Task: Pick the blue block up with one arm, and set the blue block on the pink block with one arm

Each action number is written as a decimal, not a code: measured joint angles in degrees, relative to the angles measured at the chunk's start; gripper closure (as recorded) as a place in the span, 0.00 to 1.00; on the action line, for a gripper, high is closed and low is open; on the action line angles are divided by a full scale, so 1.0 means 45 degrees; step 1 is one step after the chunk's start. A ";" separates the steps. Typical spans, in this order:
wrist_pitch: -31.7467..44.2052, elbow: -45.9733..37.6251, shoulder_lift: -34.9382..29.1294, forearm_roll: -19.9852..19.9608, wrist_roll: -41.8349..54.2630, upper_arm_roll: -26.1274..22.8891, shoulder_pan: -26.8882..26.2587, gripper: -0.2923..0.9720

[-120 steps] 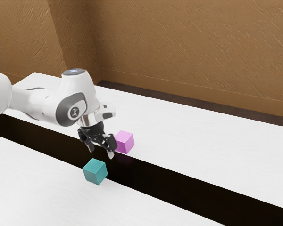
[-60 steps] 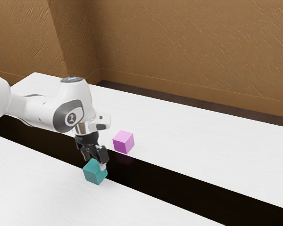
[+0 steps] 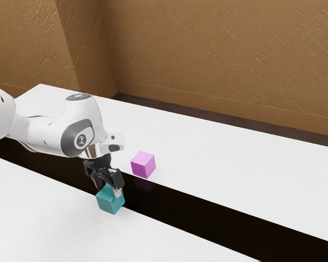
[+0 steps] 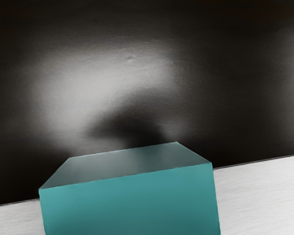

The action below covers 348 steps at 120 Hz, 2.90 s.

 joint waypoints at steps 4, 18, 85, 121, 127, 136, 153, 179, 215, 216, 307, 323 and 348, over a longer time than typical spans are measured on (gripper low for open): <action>0.0054 0.0002 0.0026 0.0000 -0.0014 0.0007 -0.0007 0.23; 0.0370 0.0004 0.0268 0.0001 -0.0062 0.0015 -0.0039 0.23; 0.1448 -0.0035 0.1189 -0.0009 -0.0271 0.0114 -0.0041 0.23; 0.1536 -0.0034 0.1194 0.0055 -0.0383 0.0117 -0.0042 0.48; 0.1546 -0.0034 0.1185 0.0109 -0.0447 0.0121 -0.0046 0.49; 0.1531 -0.0037 0.1099 0.0179 -0.0552 0.0187 -0.0060 0.52; 0.1423 0.0017 0.0859 0.0293 -0.0781 0.0292 -0.0045 0.53; 0.0449 0.2309 0.1543 0.0399 -0.1165 0.0308 -0.0051 0.54; -0.2873 0.8101 0.4680 0.0399 -0.1633 0.0808 -0.0052 0.55; -0.2965 0.8207 0.4738 0.0397 -0.1644 0.0811 -0.0055 0.55; -0.4644 1.1157 0.6320 0.0999 -0.0265 0.0413 -0.0582 0.56; -0.4509 1.1144 0.6409 0.0943 0.0026 0.0401 -0.0585 0.56; -0.4433 1.0994 0.6378 0.0772 0.0358 0.0433 -0.0635 0.55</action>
